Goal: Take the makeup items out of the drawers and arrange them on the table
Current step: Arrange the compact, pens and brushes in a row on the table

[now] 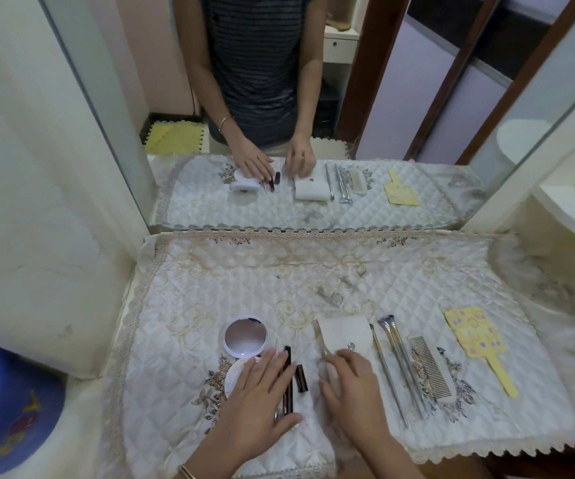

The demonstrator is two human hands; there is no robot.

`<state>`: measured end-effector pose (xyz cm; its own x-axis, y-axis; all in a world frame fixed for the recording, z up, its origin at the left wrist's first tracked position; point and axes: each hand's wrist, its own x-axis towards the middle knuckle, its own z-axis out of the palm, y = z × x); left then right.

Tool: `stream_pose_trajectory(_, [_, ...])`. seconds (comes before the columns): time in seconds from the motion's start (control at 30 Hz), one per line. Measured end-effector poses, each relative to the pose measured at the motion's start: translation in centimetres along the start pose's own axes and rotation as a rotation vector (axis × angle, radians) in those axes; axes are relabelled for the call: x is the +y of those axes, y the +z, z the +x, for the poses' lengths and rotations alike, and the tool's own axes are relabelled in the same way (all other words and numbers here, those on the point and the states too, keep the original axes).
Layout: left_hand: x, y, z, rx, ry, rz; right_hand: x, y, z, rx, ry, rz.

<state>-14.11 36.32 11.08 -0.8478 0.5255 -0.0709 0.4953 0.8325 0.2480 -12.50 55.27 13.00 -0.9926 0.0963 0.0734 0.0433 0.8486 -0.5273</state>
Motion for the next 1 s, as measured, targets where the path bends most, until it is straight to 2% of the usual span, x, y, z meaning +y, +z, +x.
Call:
stream_pose_trajectory(0.07, [0.3, 0.1, 0.3, 0.001, 0.012, 0.02, 0.9, -0.7, 0.2, -0.044, 0.043, -0.137])
stream_pose_trajectory(0.17, [0.5, 0.3, 0.7, -0.008, 0.002, 0.032, 1.0, -0.9, 0.2, -0.177, 0.107, -0.127])
stream_pose_trajectory(0.27, [0.6, 0.7, 1.0, -0.015, -0.038, 0.027, 0.7, -0.6, 0.1, -0.13, 0.09, -0.074])
stream_pose_trajectory(0.57, [1.0, 1.6, 1.3, 0.041, -0.09, 0.012, -0.5, 0.4, 0.7, -0.218, 0.003, -0.03])
stream_pose_trajectory(0.77, [1.3, 1.6, 1.5, 0.077, -0.11, -0.004, -0.5, -0.5, 0.6, -0.255, 0.021, 0.071])
stream_pose_trajectory(0.87, [1.6, 1.5, 1.8, 0.111, -0.106, -0.002, -0.4, -2.0, 0.7, -0.173, 0.097, 0.151])
stream_pose_trajectory(1.0, [3.2, 0.8, 2.7, 0.104, -0.057, 0.003, 2.4, -3.9, 1.0, 0.009, 0.337, 0.089])
